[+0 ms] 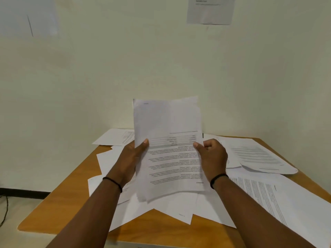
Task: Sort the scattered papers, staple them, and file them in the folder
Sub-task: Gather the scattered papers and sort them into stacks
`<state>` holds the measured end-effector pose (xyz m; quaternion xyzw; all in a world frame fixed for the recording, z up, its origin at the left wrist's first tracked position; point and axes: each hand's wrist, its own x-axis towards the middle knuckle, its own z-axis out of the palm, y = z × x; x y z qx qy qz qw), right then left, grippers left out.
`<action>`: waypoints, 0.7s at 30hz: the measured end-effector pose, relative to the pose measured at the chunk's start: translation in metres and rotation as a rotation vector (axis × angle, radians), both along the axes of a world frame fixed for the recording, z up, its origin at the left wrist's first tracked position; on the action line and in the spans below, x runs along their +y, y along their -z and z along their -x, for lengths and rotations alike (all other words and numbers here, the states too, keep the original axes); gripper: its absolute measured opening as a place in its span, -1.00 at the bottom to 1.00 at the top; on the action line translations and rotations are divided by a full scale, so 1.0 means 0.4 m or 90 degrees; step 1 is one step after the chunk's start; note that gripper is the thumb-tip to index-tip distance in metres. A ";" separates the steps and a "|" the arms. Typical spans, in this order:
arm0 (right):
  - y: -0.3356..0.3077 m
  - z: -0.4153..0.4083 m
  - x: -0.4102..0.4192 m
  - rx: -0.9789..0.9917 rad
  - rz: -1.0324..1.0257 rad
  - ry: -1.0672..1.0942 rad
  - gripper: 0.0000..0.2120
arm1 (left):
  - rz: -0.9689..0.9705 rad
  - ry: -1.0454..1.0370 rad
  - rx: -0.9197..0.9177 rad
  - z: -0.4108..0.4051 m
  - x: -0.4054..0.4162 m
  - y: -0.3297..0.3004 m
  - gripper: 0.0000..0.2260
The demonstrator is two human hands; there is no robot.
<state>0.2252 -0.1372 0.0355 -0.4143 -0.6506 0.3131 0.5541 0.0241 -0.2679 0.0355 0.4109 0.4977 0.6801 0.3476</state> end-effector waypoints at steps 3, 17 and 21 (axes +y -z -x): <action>0.020 -0.012 0.022 -0.080 -0.015 0.012 -0.68 | 0.009 0.045 -0.073 -0.001 -0.004 0.028 -0.65; -0.139 0.067 0.094 -0.374 -0.407 0.173 -0.81 | 0.080 0.059 -0.407 0.031 0.004 0.134 -0.68; -0.198 0.120 0.121 -0.355 -0.462 0.145 -0.84 | 0.092 0.090 -0.462 0.052 0.010 0.157 -0.65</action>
